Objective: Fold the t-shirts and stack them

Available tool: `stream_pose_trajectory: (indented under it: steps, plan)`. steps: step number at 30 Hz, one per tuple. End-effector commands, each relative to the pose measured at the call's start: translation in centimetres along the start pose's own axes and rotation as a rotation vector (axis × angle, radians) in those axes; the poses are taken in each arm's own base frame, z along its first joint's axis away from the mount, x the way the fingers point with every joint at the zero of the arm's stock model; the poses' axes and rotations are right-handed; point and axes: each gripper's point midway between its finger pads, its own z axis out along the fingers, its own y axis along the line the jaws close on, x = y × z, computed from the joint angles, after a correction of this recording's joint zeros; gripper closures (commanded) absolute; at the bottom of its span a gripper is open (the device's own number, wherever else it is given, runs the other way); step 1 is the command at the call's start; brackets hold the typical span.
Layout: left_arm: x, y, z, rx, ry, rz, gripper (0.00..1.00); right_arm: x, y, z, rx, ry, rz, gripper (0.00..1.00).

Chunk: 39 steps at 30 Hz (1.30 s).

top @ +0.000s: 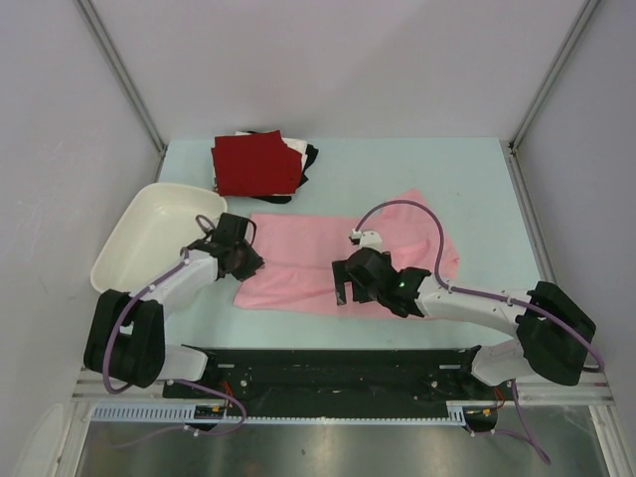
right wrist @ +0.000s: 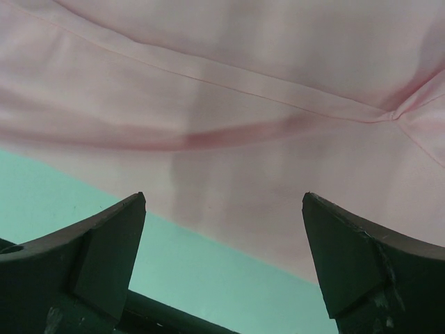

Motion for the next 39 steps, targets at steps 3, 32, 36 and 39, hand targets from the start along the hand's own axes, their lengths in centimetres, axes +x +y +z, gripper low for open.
stream_pose_trajectory:
  steps: [3, 32, 36, 39]
  plan:
    - [-1.3, -0.3, 0.5, -0.037, -0.026, 0.018, 0.66, 0.5, -2.3, 0.8, 0.071, -0.031, 0.043, 0.00]
    - [-1.1, 0.7, 2.6, -0.140, 0.014, 0.041, 1.00, 3.9, -3.8, 1.9, 0.030, 0.025, 0.120, 0.00]
    - [-1.3, 0.5, 2.4, -0.136, 0.009, 0.045, 1.00, 4.4, -4.0, 1.8, 0.034, 0.033, 0.116, 0.00]
    - [-1.5, 0.5, 2.0, -0.138, 0.004, 0.053, 1.00, 4.8, -4.3, 1.8, 0.041, 0.039, 0.122, 0.01]
